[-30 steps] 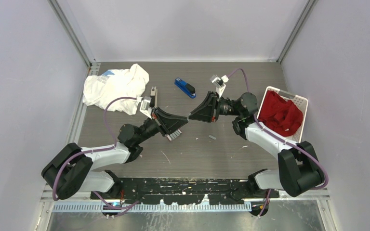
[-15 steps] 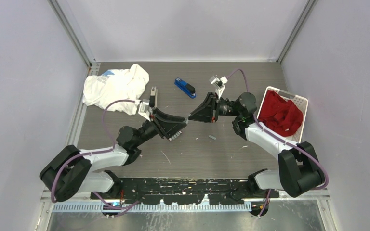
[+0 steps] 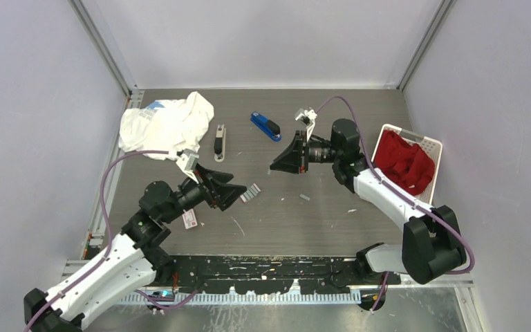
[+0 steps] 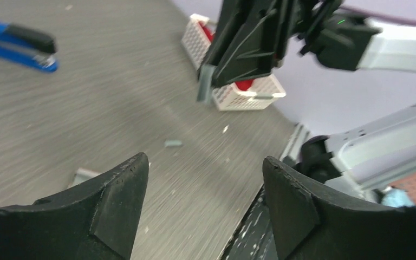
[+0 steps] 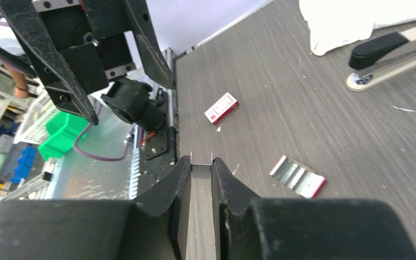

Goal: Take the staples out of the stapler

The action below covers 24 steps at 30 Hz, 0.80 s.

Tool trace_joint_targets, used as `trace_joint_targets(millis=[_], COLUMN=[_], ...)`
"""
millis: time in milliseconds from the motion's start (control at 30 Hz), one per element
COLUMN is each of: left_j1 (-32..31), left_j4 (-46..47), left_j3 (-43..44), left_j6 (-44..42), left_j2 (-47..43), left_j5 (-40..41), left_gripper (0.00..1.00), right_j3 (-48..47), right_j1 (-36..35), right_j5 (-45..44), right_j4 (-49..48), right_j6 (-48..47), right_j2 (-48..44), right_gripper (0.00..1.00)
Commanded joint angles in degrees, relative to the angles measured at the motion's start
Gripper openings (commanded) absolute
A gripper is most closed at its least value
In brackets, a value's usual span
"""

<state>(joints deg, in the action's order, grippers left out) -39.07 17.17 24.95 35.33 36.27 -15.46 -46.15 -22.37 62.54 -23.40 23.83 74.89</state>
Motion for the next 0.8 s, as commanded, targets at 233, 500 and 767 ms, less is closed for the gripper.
trace_joint_targets(millis=[233,500,767], left_j1=[0.35,0.36,0.37], left_j4=[-39.38,-53.64,-55.66], left_j3=[14.34,24.79,22.83], left_j6=[-13.35,-20.32,-25.77], left_j2=[0.38,-0.46,1.16], left_j5=[11.22,17.81,21.9], left_gripper=[0.82,0.87,0.93], right_j3=[-9.43,-14.96,-18.22], right_j1=[-3.8,-9.7,-13.21], right_j5=[-13.38,-25.61,-32.64], right_j4=[25.71,34.66,38.67], right_j6=[-25.23,-33.63,-35.9], right_j2=[0.95,5.33,9.61], right_gripper=[0.19,0.19,0.2])
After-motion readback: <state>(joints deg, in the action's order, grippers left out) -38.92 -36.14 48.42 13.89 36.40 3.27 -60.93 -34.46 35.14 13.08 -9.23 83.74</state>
